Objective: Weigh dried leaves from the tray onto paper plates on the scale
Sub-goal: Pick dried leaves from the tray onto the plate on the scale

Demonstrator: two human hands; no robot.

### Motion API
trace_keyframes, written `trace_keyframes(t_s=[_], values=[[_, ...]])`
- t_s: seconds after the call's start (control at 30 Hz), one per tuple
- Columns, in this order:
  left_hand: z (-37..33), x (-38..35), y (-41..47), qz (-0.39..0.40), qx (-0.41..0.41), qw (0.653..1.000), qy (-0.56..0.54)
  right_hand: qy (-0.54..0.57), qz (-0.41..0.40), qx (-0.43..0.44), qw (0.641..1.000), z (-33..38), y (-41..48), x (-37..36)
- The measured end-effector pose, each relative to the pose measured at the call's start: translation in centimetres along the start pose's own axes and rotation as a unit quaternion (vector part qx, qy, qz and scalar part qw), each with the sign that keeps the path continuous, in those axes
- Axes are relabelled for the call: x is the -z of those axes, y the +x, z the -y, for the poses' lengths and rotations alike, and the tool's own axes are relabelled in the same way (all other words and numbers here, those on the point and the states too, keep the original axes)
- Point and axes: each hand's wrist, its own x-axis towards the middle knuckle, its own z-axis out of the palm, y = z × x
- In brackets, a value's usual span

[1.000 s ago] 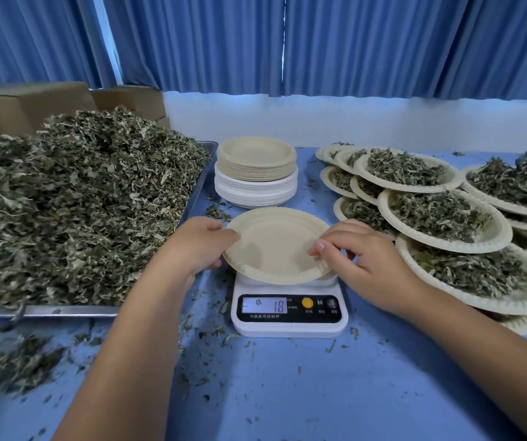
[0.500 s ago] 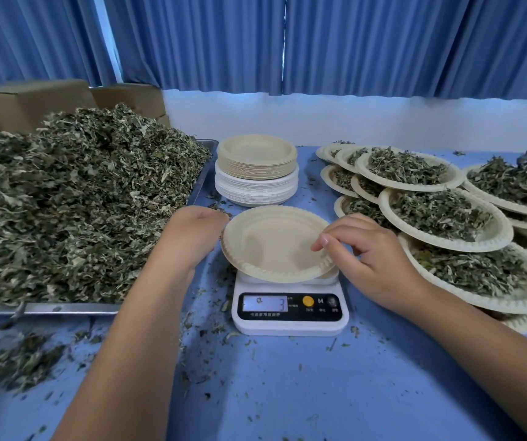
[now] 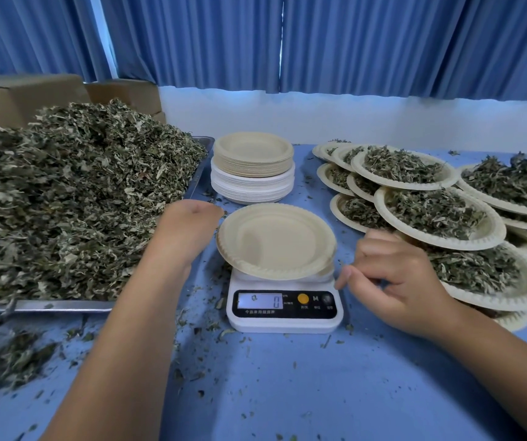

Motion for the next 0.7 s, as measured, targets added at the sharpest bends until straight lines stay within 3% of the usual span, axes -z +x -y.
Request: trace_keyframes(t_s=[0.2,0.33,0.47,0.7], values=[[-0.3,0.0,-0.3,-0.006,-0.008,1.000,-0.027,0.006,-0.033,-0.025,0.999,0.5,0.7,0.0],[-0.8,-0.1,-0.3,-0.022,-0.006,0.997,-0.067,0.040,-0.040,-0.102,0.993,1.5,3.4,-0.6],[-1.1,-0.4,-0.4,-0.052,0.039,0.989,-0.134,0.042,0.061,-0.150,0.986,2.5,8.9,-3.3],[-1.7,0.5,-0.1,-0.120,0.110,0.928,-0.334,0.043,0.218,-0.100,0.970,4.0,19.5,-11.8]])
